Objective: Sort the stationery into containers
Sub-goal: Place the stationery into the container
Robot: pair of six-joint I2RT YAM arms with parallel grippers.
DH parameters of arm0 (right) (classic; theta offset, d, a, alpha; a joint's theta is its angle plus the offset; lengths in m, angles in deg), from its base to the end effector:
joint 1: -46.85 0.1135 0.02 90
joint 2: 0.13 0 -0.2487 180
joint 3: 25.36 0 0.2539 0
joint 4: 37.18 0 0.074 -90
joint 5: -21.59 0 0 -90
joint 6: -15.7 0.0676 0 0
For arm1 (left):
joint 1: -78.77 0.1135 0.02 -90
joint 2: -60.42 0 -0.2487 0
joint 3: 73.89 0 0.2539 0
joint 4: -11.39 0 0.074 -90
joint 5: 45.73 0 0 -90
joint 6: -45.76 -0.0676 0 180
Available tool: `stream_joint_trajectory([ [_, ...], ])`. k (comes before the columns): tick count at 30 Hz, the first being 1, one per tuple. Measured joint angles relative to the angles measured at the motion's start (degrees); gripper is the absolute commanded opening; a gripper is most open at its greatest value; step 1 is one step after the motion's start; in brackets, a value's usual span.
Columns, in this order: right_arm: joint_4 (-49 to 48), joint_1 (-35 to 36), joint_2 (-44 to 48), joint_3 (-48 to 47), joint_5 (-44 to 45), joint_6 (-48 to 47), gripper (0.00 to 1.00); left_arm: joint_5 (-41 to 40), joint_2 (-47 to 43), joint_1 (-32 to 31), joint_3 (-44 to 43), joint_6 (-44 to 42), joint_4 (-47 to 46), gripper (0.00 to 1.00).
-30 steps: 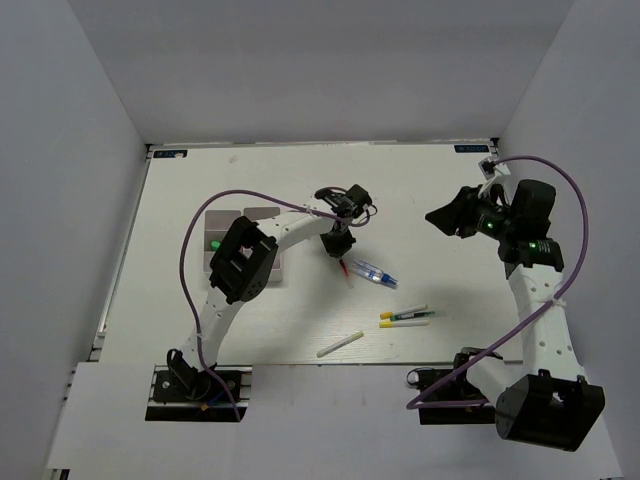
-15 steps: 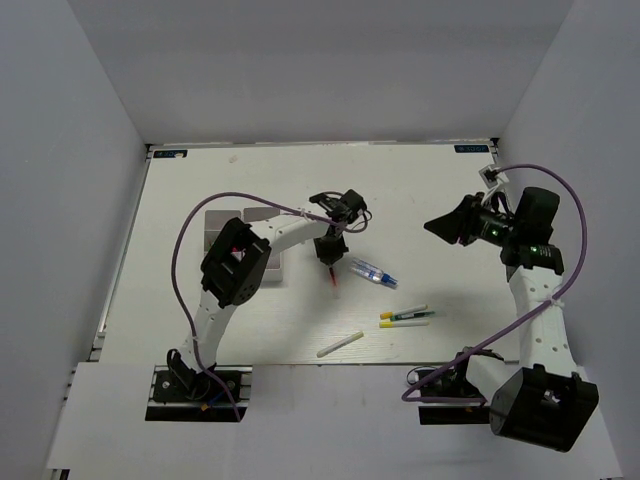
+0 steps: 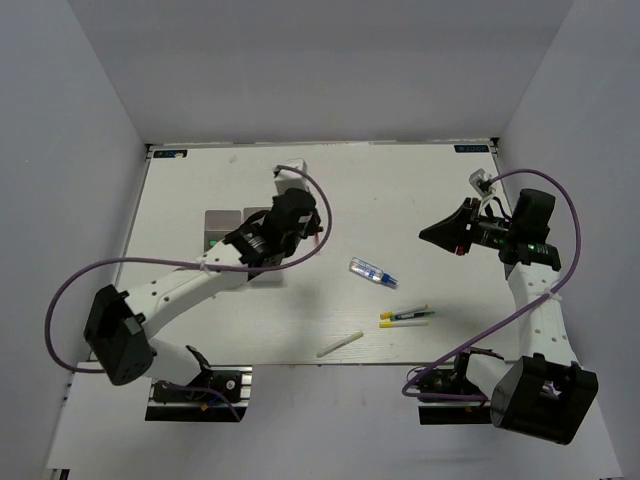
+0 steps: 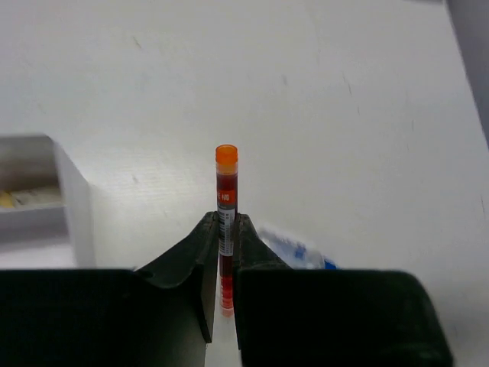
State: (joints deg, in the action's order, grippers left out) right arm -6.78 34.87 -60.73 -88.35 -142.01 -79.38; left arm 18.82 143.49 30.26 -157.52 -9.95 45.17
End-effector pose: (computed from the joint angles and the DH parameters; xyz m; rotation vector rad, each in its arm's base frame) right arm 0.2421 0.0149 0.2970 -0.6493 1.7139 1.0878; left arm 0.2582 -0.2481 0.2889 0.0056 2.1128 -0.3943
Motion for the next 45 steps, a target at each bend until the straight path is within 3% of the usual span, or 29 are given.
stream_joint_trajectory([
  [7, -0.2, 0.0, -0.1, 0.4, -2.4, -3.4, 0.13, -26.1, -7.7, 0.0, 17.1, -4.5, -16.7, 0.0],
  [13, -0.2, 0.0, -0.2, 0.5, -2.5, -4.2, 0.13, -38.3, -6.7, 0.0, 21.2, -9.7, -28.0, 0.0],
  [21, -0.7, 0.0, -1.8, 0.7, -2.5, -4.1, 0.13, -45.5, -6.8, 0.5, 25.7, -16.8, -42.6, 0.0],
  [29, -0.8, 0.0, -2.8, 1.4, -2.5, -4.2, 0.13, -49.4, -0.2, 0.9, 31.6, -29.2, -62.6, 0.01],
  [31, -0.8, 0.0, -2.8, 1.4, -2.4, -4.2, 0.14, -50.0, 1.6, 0.9, 32.1, -32.8, -67.9, 0.09],
  [34, -0.8, 0.0, -2.7, 1.4, -2.4, -4.3, 0.19, -50.8, 3.5, 0.8, 32.7, -38.6, -76.7, 0.13],
  [38, -0.8, 0.0, -2.7, 1.4, -2.2, -4.4, 0.28, -52.4, 4.8, 0.4, 34.0, -46.4, -87.7, 0.32],
  [45, -0.8, 0.0, -2.7, 1.4, -1.8, -4.6, 0.31, -54.8, 7.9, 0.3, 34.8, -58.5, -94.9, 0.37],
])
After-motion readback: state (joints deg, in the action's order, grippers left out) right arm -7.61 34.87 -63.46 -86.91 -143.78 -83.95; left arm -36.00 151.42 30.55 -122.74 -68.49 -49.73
